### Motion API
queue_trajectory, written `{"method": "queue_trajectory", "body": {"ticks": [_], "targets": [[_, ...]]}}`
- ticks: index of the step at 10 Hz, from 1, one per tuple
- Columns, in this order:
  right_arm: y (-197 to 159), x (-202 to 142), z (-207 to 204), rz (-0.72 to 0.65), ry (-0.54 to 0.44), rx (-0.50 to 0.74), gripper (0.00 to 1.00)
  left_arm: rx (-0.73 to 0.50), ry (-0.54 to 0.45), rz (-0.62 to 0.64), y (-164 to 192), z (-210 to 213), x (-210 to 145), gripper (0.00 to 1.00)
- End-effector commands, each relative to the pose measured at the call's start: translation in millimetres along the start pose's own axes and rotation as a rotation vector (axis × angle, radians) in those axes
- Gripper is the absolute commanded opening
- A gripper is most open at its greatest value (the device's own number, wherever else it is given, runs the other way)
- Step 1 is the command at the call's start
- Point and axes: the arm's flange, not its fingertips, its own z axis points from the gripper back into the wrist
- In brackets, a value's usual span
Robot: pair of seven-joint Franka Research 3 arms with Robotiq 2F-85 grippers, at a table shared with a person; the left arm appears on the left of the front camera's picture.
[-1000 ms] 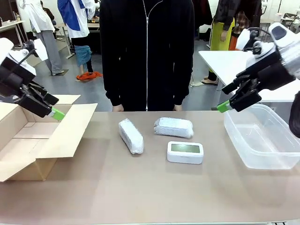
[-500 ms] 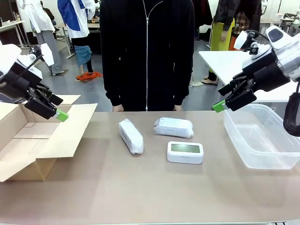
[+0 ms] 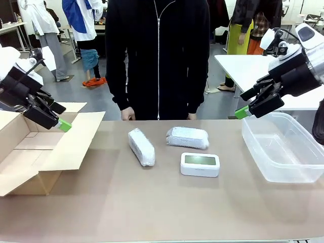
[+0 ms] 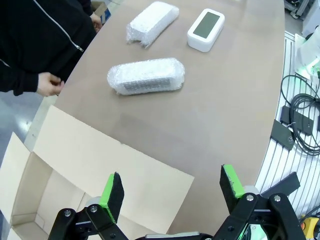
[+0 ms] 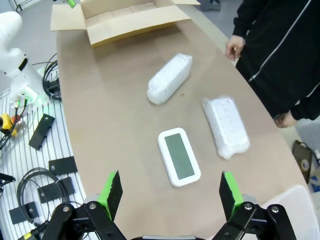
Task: Separate and place wrapped and unwrapped clocks.
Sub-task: Pick up the Digital clock indicated by the person.
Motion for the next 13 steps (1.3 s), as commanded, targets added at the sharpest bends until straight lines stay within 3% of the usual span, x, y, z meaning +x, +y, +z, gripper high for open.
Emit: {"method": "queue_trajectory", "body": {"ticks": [1,13], "targets": [[0.0,-1.7,-1.5,0.014,-0.011,0.018,1.0,-0.014,-0.009,-0.001,-0.4,1.1,-0.5,1.0],[0.0,-1.7,-1.5,0.014,-0.011,0.018,1.0,-0.014,-0.009,-0.001,-0.4,1.1,-0.5,1.0]]}}
